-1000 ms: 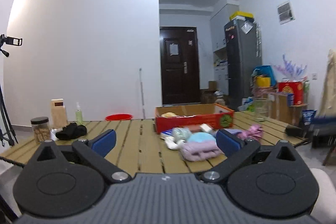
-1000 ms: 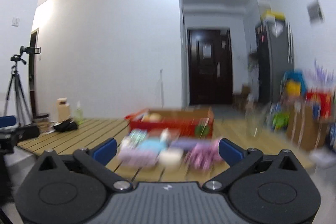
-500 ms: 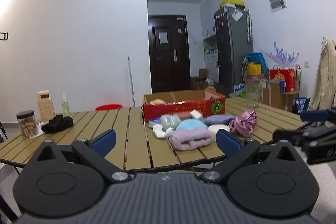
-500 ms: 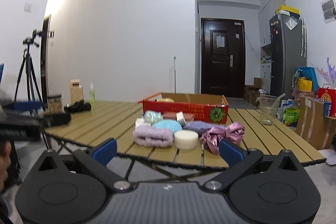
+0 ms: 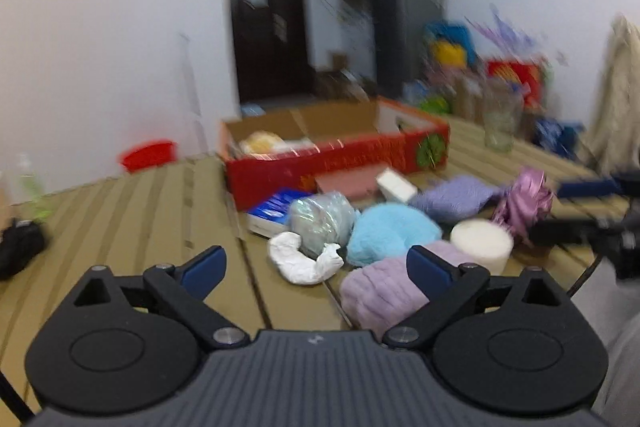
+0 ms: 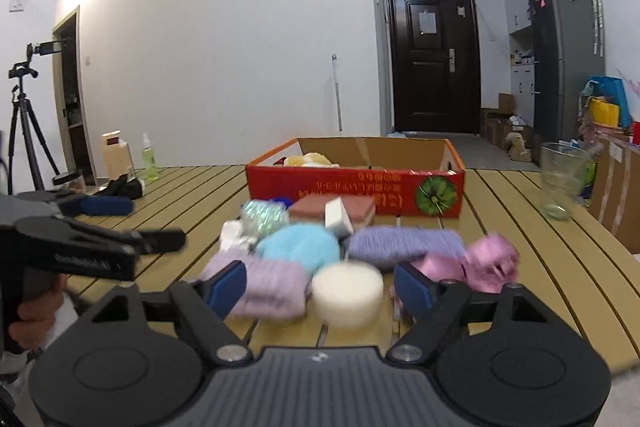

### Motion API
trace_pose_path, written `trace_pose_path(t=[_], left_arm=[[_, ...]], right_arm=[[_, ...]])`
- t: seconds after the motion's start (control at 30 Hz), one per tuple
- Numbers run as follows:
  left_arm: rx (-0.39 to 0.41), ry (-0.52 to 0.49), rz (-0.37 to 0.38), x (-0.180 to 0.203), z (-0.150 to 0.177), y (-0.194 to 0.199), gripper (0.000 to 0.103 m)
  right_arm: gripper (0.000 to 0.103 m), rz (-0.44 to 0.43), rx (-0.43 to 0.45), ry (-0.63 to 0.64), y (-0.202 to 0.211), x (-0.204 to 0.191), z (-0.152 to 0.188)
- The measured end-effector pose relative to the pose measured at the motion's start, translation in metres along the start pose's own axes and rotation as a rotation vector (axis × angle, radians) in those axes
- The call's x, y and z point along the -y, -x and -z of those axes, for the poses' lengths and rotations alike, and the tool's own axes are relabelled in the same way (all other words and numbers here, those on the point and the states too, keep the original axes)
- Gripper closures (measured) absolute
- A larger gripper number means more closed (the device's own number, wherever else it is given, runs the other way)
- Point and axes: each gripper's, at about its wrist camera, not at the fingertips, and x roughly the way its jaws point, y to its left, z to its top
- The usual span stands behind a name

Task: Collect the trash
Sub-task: 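Grasp the white sock with the left tool while the right tool grasps the white sponge bar, then carry the sock and sponge bar into the box and release both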

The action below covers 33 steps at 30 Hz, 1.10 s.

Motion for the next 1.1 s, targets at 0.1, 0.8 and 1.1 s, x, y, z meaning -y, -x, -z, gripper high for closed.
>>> trace_pose_path(t=[0.1,0.8,1.1], left_arm=[[-0.058,-0.007,0.029,-0.02,-0.006,-0.041,0.012],[-0.031,0.14,0.016,-0.038,0.0,-0.017,0.089],[0.053,0.231,0.018,0.003,0.002,0.066,0.088]], right_arm=[[0.03,-0.011,-0.022,0.004,-0.048,0.009,-0.023],[0.086,0.009,-0.054,-0.04,-0.129,0.014,-0.04],[0.085,-0.038,-0.005,-0.064,-0.005,0.003,-0.011]])
